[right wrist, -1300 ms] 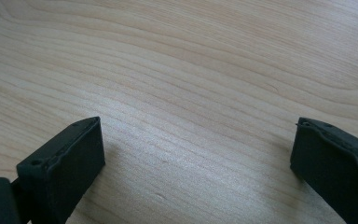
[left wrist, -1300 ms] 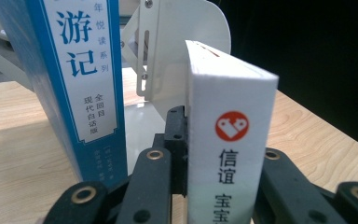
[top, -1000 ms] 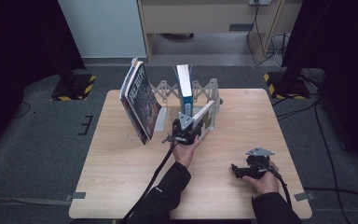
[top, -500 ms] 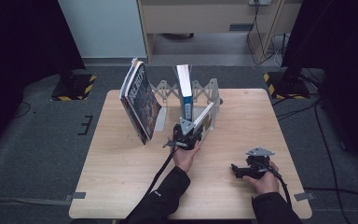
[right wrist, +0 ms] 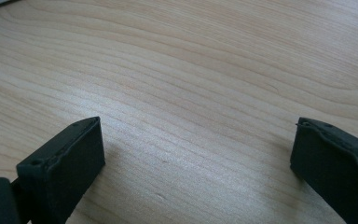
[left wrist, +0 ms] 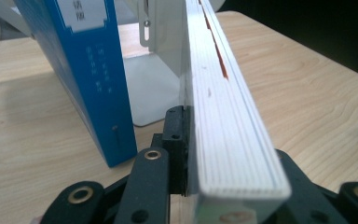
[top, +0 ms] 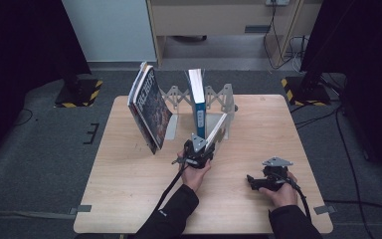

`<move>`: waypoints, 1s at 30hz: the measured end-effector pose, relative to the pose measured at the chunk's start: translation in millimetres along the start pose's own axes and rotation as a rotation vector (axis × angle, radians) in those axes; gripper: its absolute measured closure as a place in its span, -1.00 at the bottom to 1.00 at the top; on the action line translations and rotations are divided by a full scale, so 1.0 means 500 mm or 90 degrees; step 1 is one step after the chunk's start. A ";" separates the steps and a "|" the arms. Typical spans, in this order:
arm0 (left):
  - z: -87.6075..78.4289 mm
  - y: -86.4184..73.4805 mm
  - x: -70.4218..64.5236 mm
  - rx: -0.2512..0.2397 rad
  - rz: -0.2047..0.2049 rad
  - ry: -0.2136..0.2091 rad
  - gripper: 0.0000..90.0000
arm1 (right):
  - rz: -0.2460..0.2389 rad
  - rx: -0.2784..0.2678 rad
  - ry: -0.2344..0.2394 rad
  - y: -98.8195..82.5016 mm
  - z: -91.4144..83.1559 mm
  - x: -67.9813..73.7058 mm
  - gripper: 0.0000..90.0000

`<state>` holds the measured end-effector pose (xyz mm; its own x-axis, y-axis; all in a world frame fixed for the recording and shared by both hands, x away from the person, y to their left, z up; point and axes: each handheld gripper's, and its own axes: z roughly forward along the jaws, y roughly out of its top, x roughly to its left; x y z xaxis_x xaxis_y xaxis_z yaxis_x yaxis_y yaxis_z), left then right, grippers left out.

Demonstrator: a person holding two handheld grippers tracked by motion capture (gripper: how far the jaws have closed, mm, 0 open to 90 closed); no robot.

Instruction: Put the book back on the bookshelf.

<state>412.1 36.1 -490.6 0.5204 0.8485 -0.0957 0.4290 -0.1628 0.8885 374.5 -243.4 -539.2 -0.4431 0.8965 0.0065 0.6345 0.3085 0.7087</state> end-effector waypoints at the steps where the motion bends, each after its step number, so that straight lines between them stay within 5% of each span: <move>1: -0.001 0.000 -0.001 0.001 0.002 -0.001 0.63 | 0.001 0.000 0.000 0.000 0.000 0.000 -0.93; 20: 0.035 0.015 -0.011 -0.001 -0.003 0.002 0.59 | 0.000 0.000 0.000 0.000 0.000 0.000 -0.93; 30: -0.010 -0.009 0.009 -0.021 0.002 -0.032 0.37 | 0.001 0.001 0.000 0.000 0.000 0.000 -0.94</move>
<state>408.6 43.2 -492.7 0.5581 0.8218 -0.1149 0.4039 -0.1480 0.9028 374.5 -243.3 -539.1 -0.4423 0.8968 0.0076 0.6357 0.3075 0.7081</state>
